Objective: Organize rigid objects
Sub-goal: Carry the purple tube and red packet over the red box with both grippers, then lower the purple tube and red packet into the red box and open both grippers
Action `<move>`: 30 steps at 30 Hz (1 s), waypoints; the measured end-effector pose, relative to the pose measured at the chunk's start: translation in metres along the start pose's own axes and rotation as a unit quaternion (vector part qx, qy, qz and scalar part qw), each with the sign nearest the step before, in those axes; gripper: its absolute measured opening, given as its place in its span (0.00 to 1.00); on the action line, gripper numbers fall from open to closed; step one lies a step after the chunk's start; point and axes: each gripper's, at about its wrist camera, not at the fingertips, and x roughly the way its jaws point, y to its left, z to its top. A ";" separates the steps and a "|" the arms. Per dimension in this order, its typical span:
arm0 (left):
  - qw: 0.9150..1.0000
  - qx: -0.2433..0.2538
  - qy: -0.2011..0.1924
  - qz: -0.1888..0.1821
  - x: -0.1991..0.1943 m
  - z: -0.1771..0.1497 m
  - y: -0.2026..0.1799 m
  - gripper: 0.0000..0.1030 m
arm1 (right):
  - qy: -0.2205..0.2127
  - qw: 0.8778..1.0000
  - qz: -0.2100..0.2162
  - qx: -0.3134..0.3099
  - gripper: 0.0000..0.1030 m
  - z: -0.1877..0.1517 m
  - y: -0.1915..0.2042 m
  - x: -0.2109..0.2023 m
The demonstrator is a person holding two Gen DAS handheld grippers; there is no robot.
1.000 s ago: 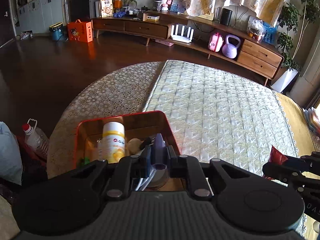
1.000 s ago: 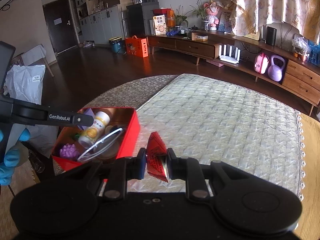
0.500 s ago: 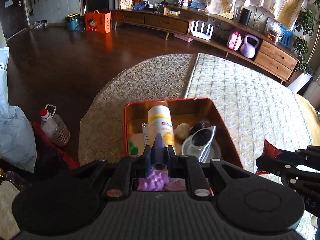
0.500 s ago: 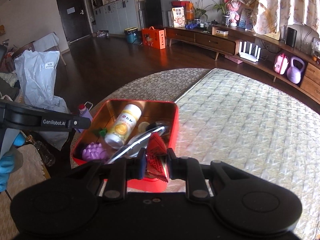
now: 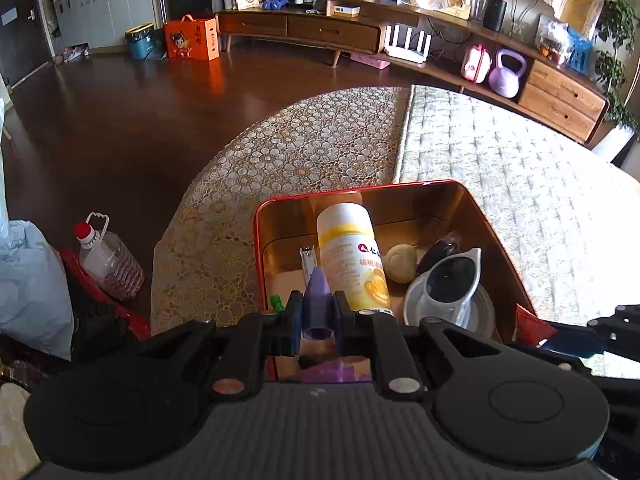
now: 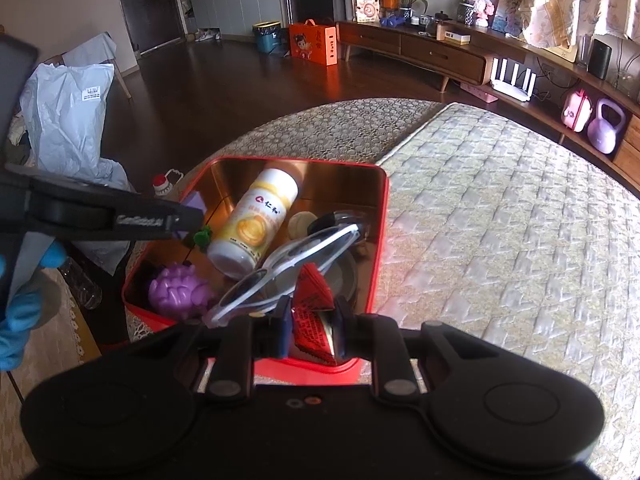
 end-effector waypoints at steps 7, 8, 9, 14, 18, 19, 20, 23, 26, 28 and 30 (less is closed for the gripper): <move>1.000 0.002 0.011 0.005 0.022 0.004 -0.004 0.15 | 0.009 1.000 0.004 -0.006 0.19 -0.001 0.003 0.011; 1.000 0.001 0.013 0.005 0.023 0.003 -0.004 0.15 | 0.010 1.000 0.006 -0.007 0.19 -0.002 0.004 0.012; 1.000 0.001 0.015 0.006 0.025 0.003 -0.004 0.15 | 0.011 1.000 0.006 -0.008 0.19 -0.002 0.004 0.013; 1.000 -0.003 0.028 0.007 0.034 -0.003 -0.003 0.15 | 0.015 1.000 0.011 -0.012 0.20 -0.003 0.007 0.016; 1.000 0.000 0.026 0.007 0.034 -0.005 -0.005 0.15 | 0.017 1.000 0.011 -0.011 0.20 -0.004 0.009 0.018; 1.000 -0.001 0.025 0.007 0.033 -0.005 -0.005 0.15 | 0.019 1.000 0.012 -0.011 0.20 -0.004 0.009 0.018; 1.000 -0.002 0.026 0.007 0.033 -0.005 -0.005 0.15 | 0.019 1.000 0.013 -0.010 0.20 -0.004 0.009 0.018; 1.000 -0.006 0.026 0.005 0.031 -0.006 -0.004 0.15 | 0.019 1.000 0.018 -0.010 0.22 -0.005 0.010 0.015; 1.000 -0.010 0.027 0.003 0.028 -0.008 -0.004 0.15 | 0.015 1.000 0.019 -0.009 0.24 -0.004 0.010 0.012; 1.000 -0.014 0.027 -0.001 0.025 -0.010 -0.003 0.15 | 0.012 1.000 0.023 -0.005 0.24 -0.005 0.009 0.009; 0.999 -0.019 0.026 -0.008 0.022 -0.012 -0.001 0.15 | 0.008 1.000 0.025 -0.005 0.25 -0.006 0.009 0.005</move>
